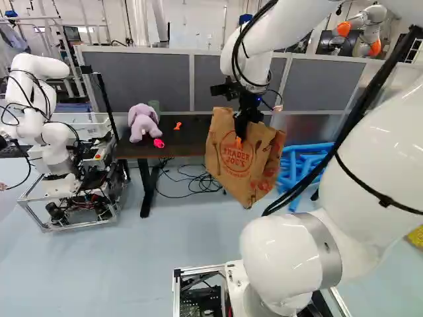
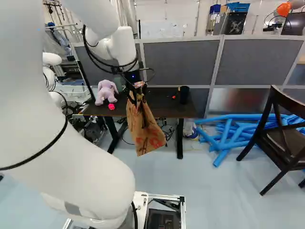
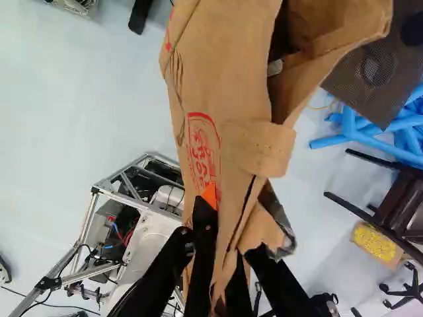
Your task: Pick up the bag on the ground and place it on the table
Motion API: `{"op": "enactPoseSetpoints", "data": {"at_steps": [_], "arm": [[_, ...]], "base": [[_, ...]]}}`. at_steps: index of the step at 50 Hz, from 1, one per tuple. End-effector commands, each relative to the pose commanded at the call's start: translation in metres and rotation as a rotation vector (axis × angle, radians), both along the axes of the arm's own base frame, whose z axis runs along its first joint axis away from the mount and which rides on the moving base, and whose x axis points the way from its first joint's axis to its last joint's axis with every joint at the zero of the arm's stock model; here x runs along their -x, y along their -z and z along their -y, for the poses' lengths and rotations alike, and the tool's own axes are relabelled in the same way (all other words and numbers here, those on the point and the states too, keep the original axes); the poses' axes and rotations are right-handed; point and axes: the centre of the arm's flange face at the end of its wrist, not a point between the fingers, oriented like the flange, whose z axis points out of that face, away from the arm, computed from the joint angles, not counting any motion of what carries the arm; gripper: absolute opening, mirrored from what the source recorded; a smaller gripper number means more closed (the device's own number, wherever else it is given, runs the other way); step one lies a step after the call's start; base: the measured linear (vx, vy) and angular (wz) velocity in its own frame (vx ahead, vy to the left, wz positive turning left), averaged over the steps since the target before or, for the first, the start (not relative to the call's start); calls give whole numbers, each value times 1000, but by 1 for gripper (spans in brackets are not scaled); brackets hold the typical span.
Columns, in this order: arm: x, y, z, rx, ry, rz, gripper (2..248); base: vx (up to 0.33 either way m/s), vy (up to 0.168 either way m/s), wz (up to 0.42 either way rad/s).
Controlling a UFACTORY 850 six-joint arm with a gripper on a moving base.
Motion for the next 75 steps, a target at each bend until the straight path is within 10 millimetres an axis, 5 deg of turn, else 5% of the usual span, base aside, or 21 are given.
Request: {"op": "enactPoseSetpoints", "data": {"at_steps": [17, 50, 75], "arm": [[-5, -2, 0, 0, 0, 3, 21], [-13, -46, 0, 2, -1, 96, 21], [-14, -49, 0, 2, -1, 101, 21]], "base": [[0, 0, 0], [0, 0, 0], [25, 0, 0]]}}
